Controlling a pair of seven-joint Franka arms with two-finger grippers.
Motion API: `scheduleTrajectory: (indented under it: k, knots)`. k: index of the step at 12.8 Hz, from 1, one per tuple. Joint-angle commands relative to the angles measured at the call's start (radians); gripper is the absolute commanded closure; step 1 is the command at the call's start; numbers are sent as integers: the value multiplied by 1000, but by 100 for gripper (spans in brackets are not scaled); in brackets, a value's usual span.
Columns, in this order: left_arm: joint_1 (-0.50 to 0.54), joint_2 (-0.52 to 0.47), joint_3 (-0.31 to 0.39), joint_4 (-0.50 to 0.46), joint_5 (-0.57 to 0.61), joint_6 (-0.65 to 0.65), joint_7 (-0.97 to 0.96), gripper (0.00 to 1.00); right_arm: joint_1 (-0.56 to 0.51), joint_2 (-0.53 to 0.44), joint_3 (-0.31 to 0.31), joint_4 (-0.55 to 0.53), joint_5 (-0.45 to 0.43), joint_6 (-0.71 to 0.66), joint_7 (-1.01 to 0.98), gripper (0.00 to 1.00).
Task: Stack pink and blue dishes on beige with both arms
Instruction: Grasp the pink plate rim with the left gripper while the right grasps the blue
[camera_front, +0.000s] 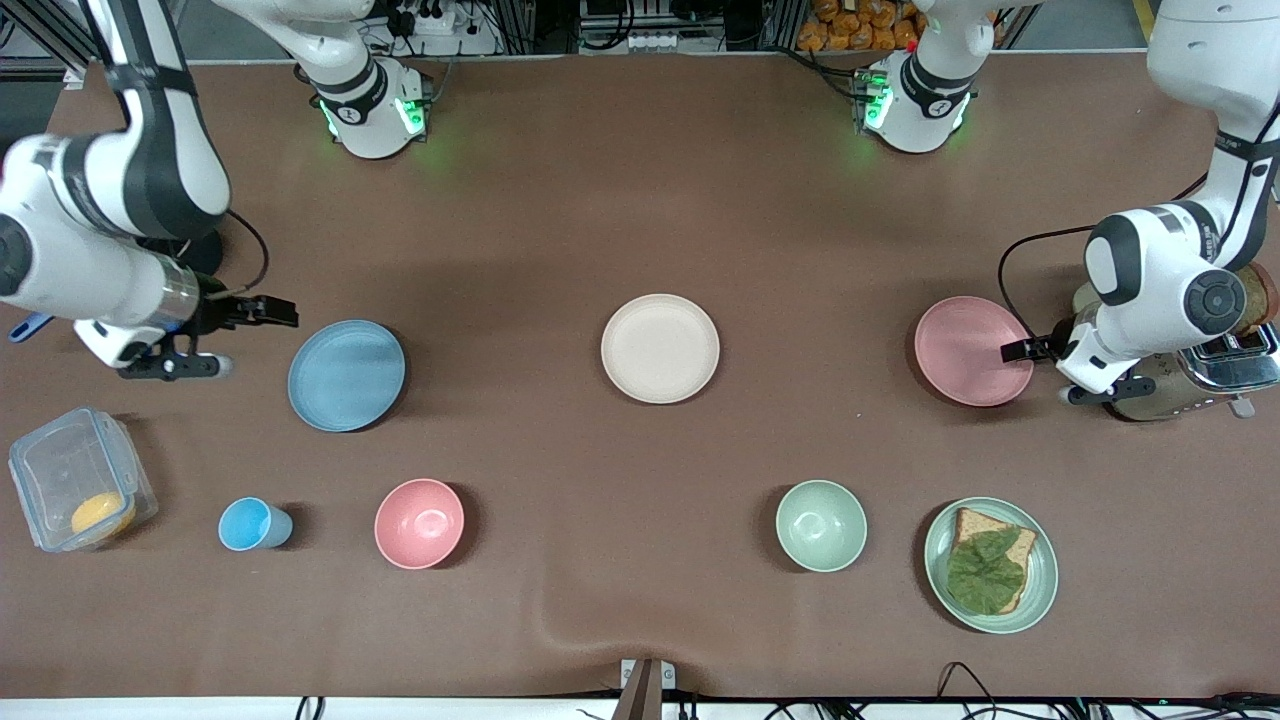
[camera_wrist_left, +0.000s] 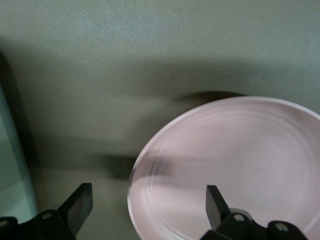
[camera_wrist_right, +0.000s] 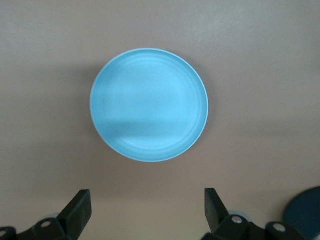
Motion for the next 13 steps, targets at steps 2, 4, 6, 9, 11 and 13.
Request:
scheduleTrajectory:
  k: [2, 4, 6, 9, 11, 13]
  knots:
    - [2, 38, -5, 15, 20, 36, 44, 0, -40, 137, 3, 10, -7, 101, -1, 0]
    - [1, 38, -5, 17, 21, 36, 46, 20, -79, 191, 3, 8, -7, 137, -1, 0]
    - [1, 46, -5, 18, 21, 36, 46, 38, -99, 223, 3, 8, -7, 169, -28, 0]
    - [-4, 44, -5, 18, 21, 36, 46, 76, -108, 273, 3, 8, -7, 221, -30, 0]
    - [-4, 40, -7, 18, 21, 36, 46, 100, -116, 306, 3, 10, -4, 236, -30, 0]
    - [-4, 17, -8, 21, 21, 32, 55, 100, -116, 324, 4, 10, -1, 236, -30, 0]
